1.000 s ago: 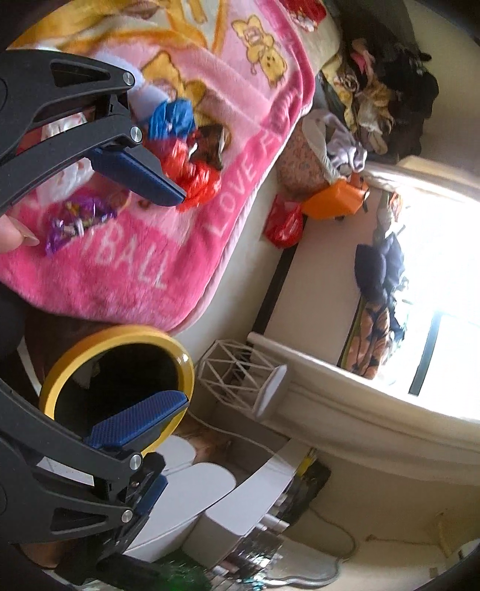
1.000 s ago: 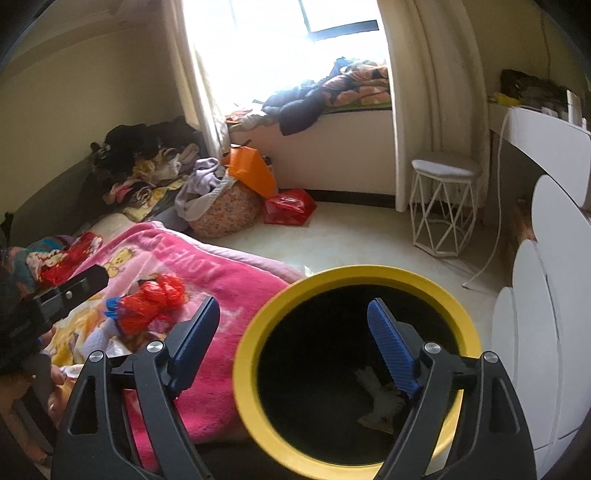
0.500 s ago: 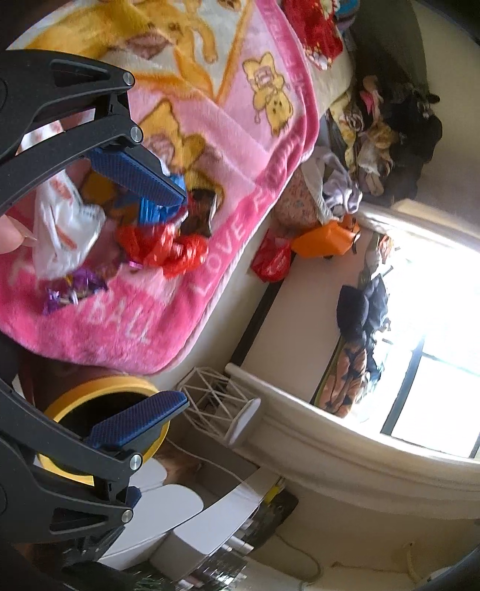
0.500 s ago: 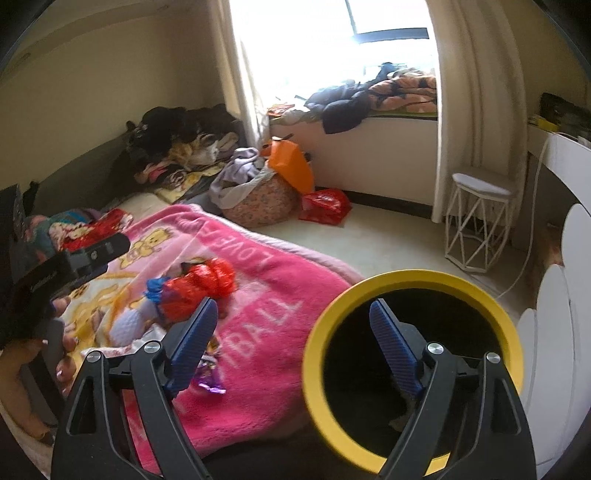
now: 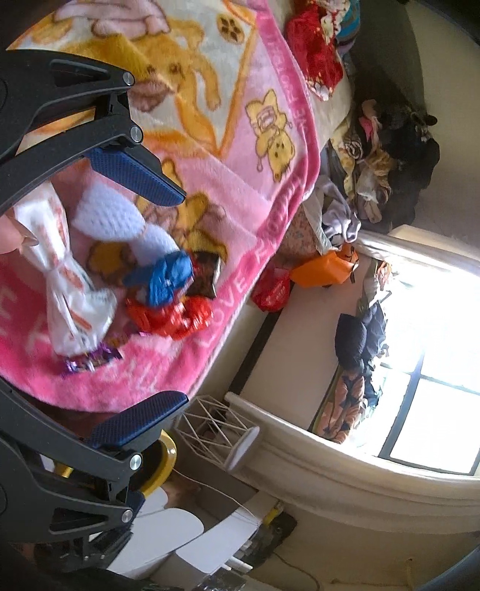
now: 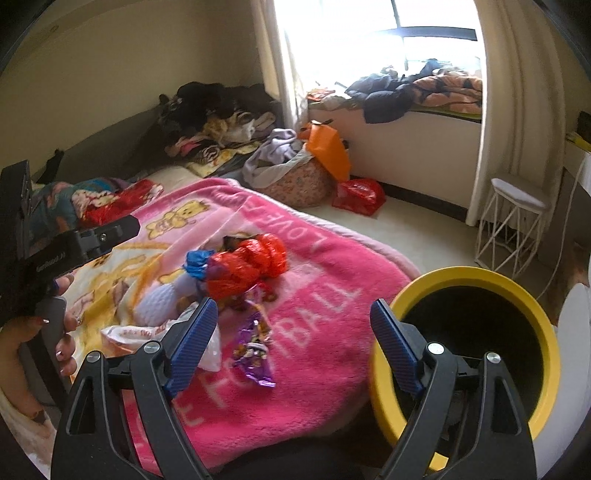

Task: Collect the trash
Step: 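Move both tools back over the trash on the blanket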

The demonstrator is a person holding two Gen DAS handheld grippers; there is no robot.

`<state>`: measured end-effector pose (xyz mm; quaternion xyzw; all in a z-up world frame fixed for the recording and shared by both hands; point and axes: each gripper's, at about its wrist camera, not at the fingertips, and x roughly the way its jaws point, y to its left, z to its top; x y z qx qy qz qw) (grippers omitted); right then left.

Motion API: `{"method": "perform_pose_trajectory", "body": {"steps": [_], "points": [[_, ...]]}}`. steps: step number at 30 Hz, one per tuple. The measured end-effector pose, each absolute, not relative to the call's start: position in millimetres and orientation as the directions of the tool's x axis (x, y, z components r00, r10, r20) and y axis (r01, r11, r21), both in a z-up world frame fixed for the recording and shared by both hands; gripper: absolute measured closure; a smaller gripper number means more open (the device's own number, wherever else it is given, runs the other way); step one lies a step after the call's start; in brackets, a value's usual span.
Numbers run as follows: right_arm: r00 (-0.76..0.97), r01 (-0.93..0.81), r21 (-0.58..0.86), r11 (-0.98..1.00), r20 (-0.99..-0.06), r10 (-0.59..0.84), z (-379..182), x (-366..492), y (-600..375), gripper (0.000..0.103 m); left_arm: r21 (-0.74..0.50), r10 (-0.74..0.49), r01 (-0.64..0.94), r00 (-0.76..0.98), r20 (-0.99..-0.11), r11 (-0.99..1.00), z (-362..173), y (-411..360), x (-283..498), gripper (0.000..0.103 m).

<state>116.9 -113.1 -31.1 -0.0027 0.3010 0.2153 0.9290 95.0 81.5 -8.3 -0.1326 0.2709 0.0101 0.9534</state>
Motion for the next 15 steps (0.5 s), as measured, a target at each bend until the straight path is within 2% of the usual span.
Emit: {"method": "perform_pose_trajectory", "body": {"steps": [15], "points": [[0.663, -0.433, 0.105, 0.895, -0.636, 0.395, -65.1, 136.0, -79.1, 0.021, -0.256, -0.078, -0.093, 0.807, -0.586, 0.962, -48.5, 116.5, 65.9, 0.011]]}}
